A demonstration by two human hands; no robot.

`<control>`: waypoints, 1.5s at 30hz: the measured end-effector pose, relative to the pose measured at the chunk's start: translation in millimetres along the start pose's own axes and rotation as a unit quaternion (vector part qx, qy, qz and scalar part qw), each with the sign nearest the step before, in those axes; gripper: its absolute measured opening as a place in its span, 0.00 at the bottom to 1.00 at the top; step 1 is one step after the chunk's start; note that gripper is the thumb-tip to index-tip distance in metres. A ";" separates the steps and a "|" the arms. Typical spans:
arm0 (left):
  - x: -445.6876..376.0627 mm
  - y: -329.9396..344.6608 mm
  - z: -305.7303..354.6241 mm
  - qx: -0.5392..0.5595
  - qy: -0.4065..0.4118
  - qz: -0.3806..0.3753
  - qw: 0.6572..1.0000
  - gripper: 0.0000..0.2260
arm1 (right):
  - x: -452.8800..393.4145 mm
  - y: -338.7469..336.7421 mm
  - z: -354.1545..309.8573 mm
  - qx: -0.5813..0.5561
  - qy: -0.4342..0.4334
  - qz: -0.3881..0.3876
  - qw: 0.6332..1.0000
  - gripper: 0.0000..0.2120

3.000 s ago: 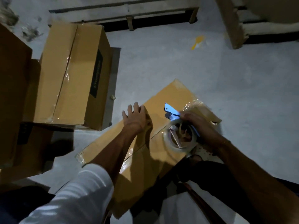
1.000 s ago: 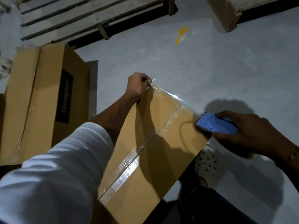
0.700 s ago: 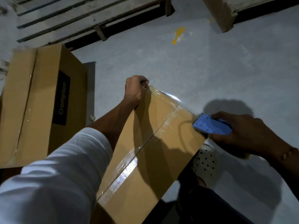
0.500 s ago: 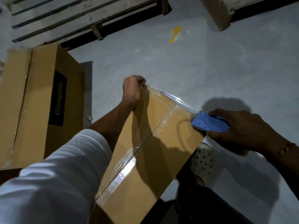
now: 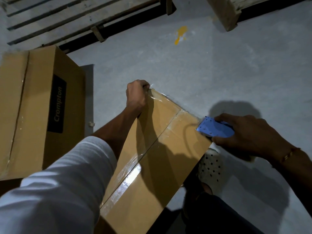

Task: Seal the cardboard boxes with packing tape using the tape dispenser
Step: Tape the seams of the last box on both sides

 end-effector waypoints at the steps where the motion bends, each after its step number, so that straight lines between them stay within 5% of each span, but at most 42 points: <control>1: 0.2 0.8 -0.4 0.001 -0.001 0.003 1.000 0.12 | -0.4 1.0 0.2 0.001 0.001 0.001 1.000 0.34; 15: 15.9 16.1 5.5 0.048 -0.197 -0.026 0.979 0.14 | -2.3 4.8 1.0 0.000 -0.002 0.019 1.000 0.32; 20: 24.8 14.4 6.4 -0.002 -0.117 0.003 0.993 0.16 | -3.7 9.7 7.1 -0.017 0.003 0.019 1.000 0.30; 24: 33.9 20.6 13.8 -0.089 -0.059 -0.056 0.993 0.23 | -6.4 11.0 9.4 -0.025 0.005 0.005 1.000 0.30; 33: 18.3 23.3 7.0 -0.128 -0.133 -0.186 0.965 0.29 | -11.0 4.1 14.0 -0.001 -0.018 -0.037 0.999 0.29; 45: 21.7 31.7 6.4 -0.165 -0.122 -0.172 0.963 0.31 | -5.6 6.8 24.3 0.005 -0.025 -0.043 0.999 0.24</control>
Point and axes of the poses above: each hand's wrist, its own x-axis away from the middle knuckle, its own y-axis out of the palm, z = x × y, the point moved 4 cm from there along -x, towards the middle knuckle, and after that the axes turned 4 degrees about y, right-handed, at the moved point
